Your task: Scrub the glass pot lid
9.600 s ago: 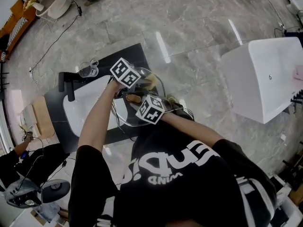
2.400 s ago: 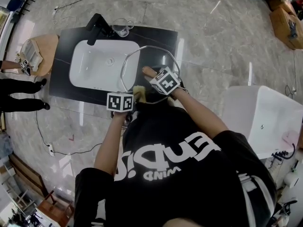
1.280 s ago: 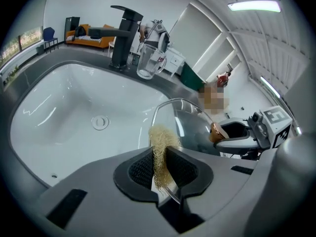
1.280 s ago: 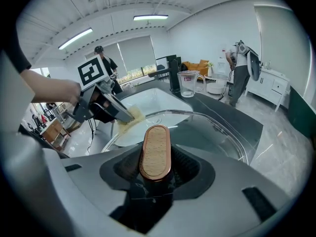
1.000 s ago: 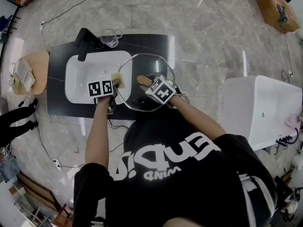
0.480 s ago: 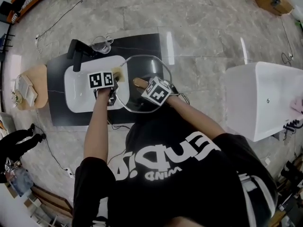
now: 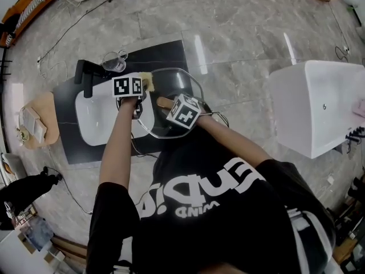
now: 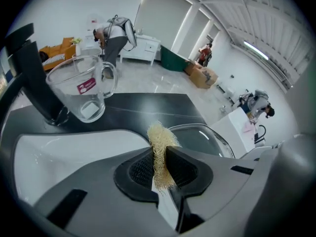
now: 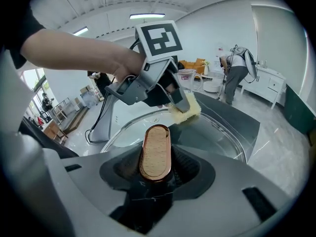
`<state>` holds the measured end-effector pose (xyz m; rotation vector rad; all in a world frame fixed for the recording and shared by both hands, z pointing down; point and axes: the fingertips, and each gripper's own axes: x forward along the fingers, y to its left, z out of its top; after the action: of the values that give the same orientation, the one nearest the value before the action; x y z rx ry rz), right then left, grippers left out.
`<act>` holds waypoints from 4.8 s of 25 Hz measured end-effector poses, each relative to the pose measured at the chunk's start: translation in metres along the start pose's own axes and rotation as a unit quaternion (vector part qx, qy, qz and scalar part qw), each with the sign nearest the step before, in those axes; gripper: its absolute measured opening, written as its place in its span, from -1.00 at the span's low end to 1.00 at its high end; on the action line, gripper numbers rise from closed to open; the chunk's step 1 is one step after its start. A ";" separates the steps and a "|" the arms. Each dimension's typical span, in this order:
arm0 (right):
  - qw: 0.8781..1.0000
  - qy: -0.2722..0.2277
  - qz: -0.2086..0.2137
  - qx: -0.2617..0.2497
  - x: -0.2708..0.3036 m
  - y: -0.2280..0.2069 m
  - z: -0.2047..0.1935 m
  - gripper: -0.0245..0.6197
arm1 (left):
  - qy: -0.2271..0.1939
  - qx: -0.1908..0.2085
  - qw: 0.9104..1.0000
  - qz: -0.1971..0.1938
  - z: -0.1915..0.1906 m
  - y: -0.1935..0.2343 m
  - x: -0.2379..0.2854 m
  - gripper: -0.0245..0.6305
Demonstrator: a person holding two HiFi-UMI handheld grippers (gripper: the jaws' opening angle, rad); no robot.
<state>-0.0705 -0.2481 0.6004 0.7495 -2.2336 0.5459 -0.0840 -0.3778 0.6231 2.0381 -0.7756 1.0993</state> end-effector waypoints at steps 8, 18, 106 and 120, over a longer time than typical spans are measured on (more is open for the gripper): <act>1.000 -0.001 -0.006 0.005 0.002 -0.001 0.000 -0.38 | 0.018 0.072 0.997 -0.015 0.020 -0.027 0.017 -0.72; 1.000 -0.004 -0.008 0.012 0.002 -0.001 0.000 -0.38 | 0.060 0.221 0.973 -0.036 0.033 -0.091 0.044 -0.72; 0.996 -0.072 -0.029 -0.051 -0.046 -0.008 0.010 -0.27 | -0.342 -0.191 0.920 0.014 -0.094 -0.071 -0.169 -0.75; 0.979 -0.203 0.012 0.002 -0.130 0.028 0.043 -0.59 | -0.390 -0.091 0.912 0.090 -0.103 -0.090 -0.197 -0.75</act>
<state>-0.0334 -0.2061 0.4724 0.9015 -2.6182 0.4373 -0.1548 -0.2091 0.4682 2.2614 -1.4177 0.2307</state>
